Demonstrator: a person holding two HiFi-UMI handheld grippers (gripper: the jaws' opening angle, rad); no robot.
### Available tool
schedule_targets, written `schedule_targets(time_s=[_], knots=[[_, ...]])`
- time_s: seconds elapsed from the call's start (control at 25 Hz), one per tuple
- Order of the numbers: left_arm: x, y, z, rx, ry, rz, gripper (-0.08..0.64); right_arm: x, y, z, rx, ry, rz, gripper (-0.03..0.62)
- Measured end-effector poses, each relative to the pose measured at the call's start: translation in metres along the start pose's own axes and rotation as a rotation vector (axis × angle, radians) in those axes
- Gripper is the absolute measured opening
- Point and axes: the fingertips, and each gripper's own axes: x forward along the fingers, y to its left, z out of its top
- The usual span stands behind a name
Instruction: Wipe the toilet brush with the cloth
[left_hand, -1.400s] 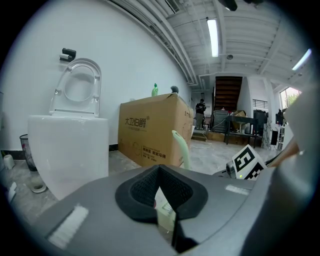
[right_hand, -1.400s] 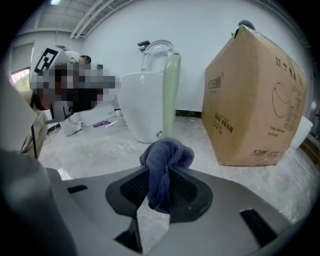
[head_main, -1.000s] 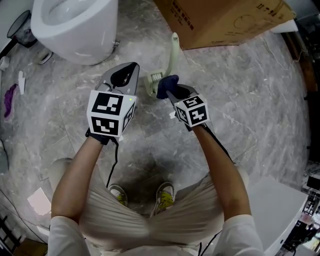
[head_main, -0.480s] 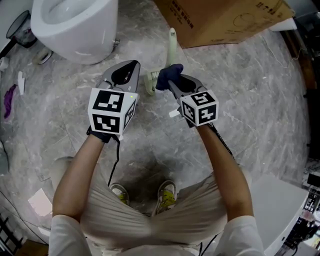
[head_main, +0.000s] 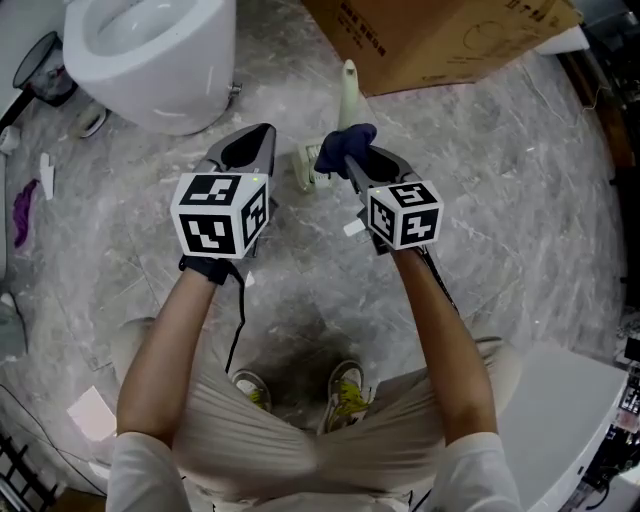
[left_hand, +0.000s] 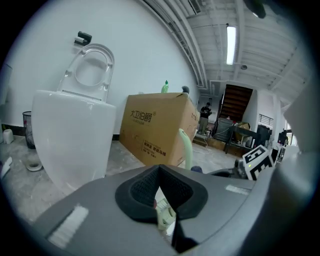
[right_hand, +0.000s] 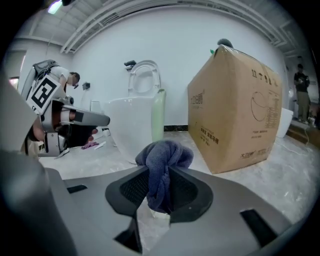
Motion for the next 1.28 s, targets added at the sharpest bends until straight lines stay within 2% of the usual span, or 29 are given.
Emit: schedule_targets(time_s=[0.12, 0.36, 0.44, 0.76, 0.88, 1.28], knots=[[-0.005, 0.001, -0.001, 0.001, 0.004, -0.001, 0.002, 0.009, -0.003, -0.028, 0.061, 0.012, -0.019, 0.114], [-0.008, -0.009, -0.013, 0.108, 0.040, 0.015, 0.002, 0.026, -0.001, -0.055, 0.090, 0.031, -0.015, 0.114], [-0.010, -0.010, -0.012, 0.123, 0.035, 0.016, 0.002, 0.030, 0.001, -0.058, 0.090, 0.034, -0.012, 0.114], [-0.016, 0.005, -0.012, 0.078, 0.036, 0.067, 0.002, 0.048, 0.004, -0.079, 0.109, 0.072, 0.000, 0.112], [-0.018, 0.004, -0.010, 0.057, 0.035, 0.068, 0.002, 0.055, 0.001, -0.090, 0.104, 0.094, -0.002, 0.113], [-0.032, 0.008, -0.029, 0.071, 0.088, 0.047, 0.002, 0.084, -0.004, -0.133, 0.102, 0.174, -0.026, 0.110]])
